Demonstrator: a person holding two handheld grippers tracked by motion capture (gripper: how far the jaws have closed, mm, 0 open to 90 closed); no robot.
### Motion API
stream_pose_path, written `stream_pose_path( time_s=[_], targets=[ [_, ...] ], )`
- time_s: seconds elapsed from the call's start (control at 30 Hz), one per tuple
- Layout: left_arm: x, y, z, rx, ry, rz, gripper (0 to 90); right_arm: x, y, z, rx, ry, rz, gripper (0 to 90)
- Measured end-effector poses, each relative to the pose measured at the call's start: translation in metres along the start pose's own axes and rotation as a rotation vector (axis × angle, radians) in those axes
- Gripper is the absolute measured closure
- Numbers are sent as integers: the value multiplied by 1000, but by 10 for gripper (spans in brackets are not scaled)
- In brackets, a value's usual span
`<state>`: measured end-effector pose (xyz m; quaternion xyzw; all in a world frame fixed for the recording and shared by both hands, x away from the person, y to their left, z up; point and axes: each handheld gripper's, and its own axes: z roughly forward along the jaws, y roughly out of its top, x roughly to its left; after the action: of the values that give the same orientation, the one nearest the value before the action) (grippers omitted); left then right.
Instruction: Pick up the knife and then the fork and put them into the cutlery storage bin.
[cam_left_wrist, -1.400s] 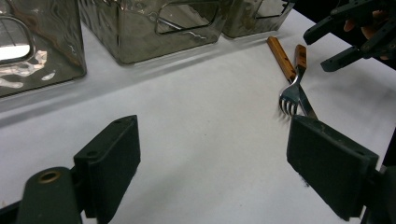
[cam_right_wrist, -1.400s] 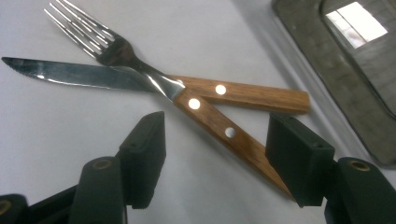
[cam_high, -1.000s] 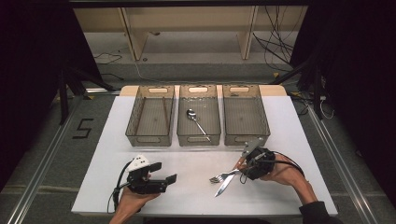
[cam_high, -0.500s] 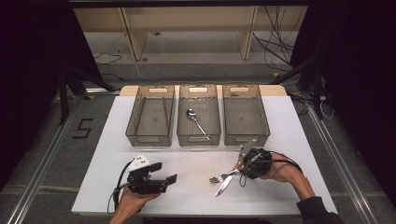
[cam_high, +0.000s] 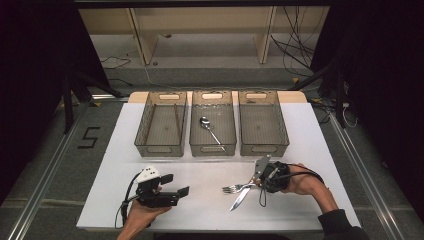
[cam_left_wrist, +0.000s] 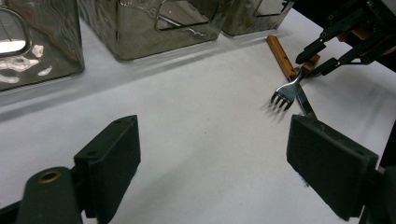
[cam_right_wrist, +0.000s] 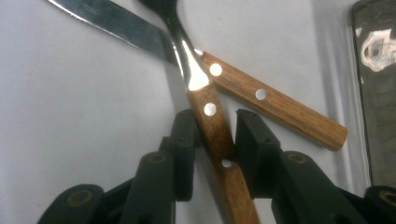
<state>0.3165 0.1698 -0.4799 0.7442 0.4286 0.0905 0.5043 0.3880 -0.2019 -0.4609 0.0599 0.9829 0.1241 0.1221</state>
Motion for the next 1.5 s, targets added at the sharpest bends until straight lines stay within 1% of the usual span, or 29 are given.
stream_pose_path(
  time_s=[0.1, 0.13, 0.2, 0.3, 0.33, 0.43, 0.6, 0.73, 0.93, 1.07, 1.1, 1.13, 1.17, 1.2, 1.27, 1.37, 1.47, 1.5],
  targets=[
    [0, 0, 0, 4, -1, 6, 172, 3, 2, -1, 15, -15, -40, 744],
    [0, 0, 0, 4, -2, 5, 172, 3, 3, -1, 14, -10, -53, 759],
    [0, 0, 0, 6, -2, 3, 173, 5, 3, -1, 15, -5, -63, 769],
    [1, 0, 0, 6, -2, 3, 173, 5, 3, -2, 17, 3, -69, 771],
    [0, 0, 0, 2, -2, -1, 173, 5, 3, -2, 12, 3, -73, 771],
    [0, 0, 0, 3, -1, -2, 174, 5, 2, -5, -6, -5, -63, 772],
    [0, 0, 0, 2, 2, 1, 173, 2, 0, -14, -60, -23, -26, 772],
    [1, 0, -1, 5, 9, 8, 173, 0, -1, -21, -91, -56, 13, 772],
    [0, -1, -2, -2, 18, 23, 173, -2, 4, -36, -147, -82, 74, 772],
    [0, -1, -3, -7, 19, 23, 173, -6, 7, -44, -181, -95, 121, 772],
    [1, -1, -4, -7, 18, 23, 173, -7, 8, -46, -188, -110, 131, 772],
    [1, -1, -4, -10, 18, 26, 173, -9, 9, -47, -201, -105, 144, 772],
    [1, -1, -4, -18, 18, 23, 173, -10, 10, -49, -208, -110, 156, 773],
    [1, -1, -5, -19, 18, 30, 173, -11, 10, -50, -220, -113, 169, 772],
    [1, -1, -6, -22, 19, 29, 173, -14, 12, -53, -242, -113, 195, 773],
    [1, -2, -6, -26, 27, 36, 173, -19, 15, -56, -252, -125, 239, 773],
    [1, -2, -6, -26, 33, 37, 173, -26, 17, -60, -269, -144, 296, 773],
    [1, -2, -7, -26, 34, 38, 173, -29, 17, -62, -268, -143, 318, 773]
  ],
)
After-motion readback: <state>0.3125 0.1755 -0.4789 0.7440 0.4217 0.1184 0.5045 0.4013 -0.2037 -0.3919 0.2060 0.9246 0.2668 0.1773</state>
